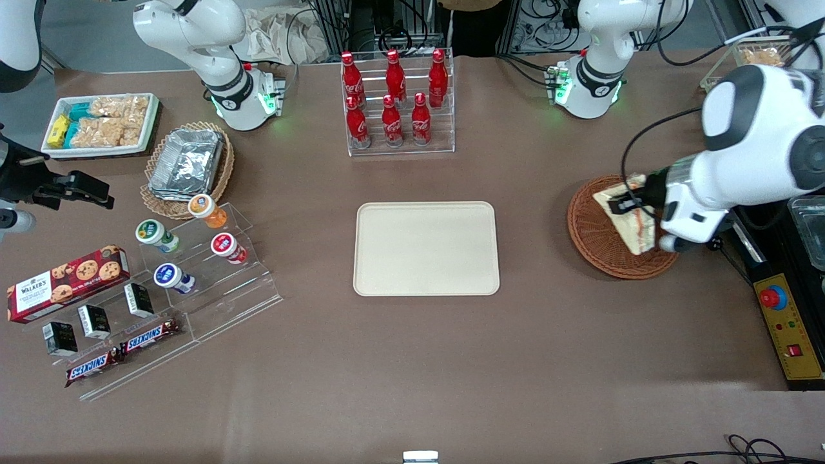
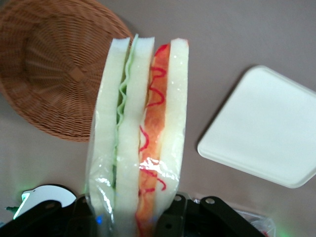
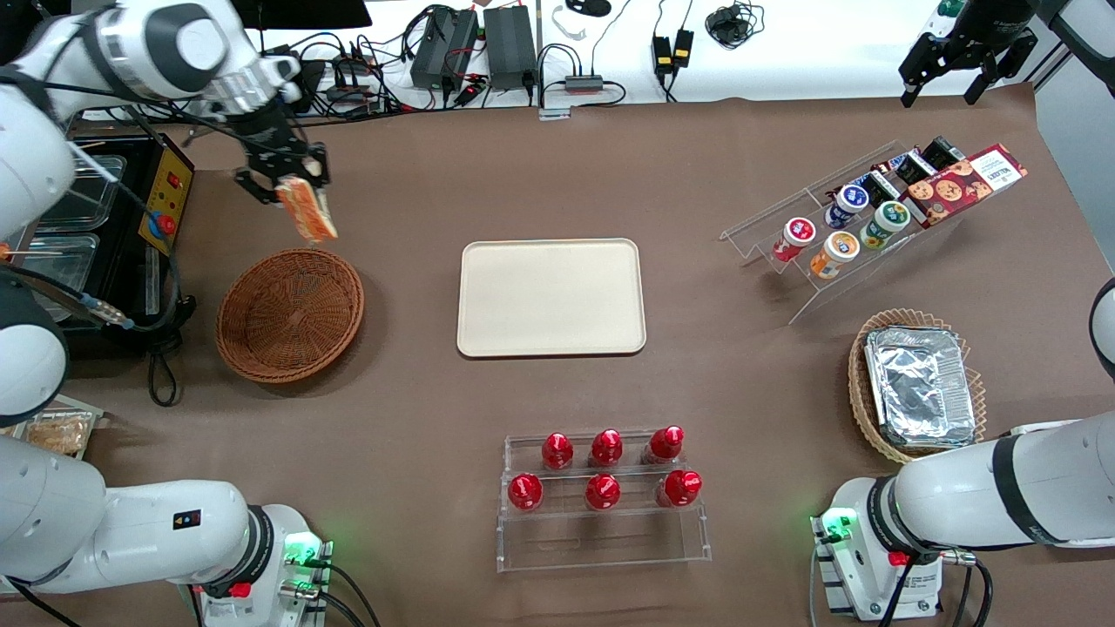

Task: Place sandwich from basket to tray
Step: 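Lift the sandwich up out of the basket with the left gripper, then carry the sandwich over the cream tray with the left gripper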

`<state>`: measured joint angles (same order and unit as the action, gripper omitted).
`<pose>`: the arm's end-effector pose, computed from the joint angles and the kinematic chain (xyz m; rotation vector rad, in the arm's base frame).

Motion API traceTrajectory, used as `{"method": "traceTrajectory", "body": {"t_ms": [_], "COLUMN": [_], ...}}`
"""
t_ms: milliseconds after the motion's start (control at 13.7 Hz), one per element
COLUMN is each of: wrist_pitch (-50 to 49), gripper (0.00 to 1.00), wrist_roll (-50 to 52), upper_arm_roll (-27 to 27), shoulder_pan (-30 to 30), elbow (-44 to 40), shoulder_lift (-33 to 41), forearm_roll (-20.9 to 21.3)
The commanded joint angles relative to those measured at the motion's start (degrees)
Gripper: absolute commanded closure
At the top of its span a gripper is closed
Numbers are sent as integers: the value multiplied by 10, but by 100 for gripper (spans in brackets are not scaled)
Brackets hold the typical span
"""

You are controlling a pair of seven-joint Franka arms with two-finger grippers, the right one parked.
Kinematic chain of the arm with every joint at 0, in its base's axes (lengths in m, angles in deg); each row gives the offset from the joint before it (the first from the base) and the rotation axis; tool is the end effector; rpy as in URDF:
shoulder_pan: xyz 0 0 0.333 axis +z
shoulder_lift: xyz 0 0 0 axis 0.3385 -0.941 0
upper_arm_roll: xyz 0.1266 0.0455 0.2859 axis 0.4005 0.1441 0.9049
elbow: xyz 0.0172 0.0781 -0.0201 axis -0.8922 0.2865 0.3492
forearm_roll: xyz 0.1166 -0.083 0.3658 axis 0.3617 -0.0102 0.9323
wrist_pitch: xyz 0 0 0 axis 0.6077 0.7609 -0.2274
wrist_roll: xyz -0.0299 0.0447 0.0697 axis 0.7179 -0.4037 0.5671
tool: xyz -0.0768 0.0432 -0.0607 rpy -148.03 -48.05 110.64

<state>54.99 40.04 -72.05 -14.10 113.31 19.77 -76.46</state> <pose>0.5414 -0.1218 0.4658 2.9587 0.5538 -0.5234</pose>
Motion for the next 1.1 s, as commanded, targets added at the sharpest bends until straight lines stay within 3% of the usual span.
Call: {"method": "traceTrajectory", "body": {"t_ms": [0,512,732,1024], "wrist_pitch": [1,130,191,265], "gripper": [72,72,72,72], "wrist_roll": [5,22,48,72], "upper_arm_roll": [-43,-47,-47,-46], "shoulder_pan": [-7,-103,-133,-167], "elbow": [-44,-48,-48,-49], "shoulder_lift": [-43,-150,-201,-256], "forearm_roll": [16,18,52,52]}}
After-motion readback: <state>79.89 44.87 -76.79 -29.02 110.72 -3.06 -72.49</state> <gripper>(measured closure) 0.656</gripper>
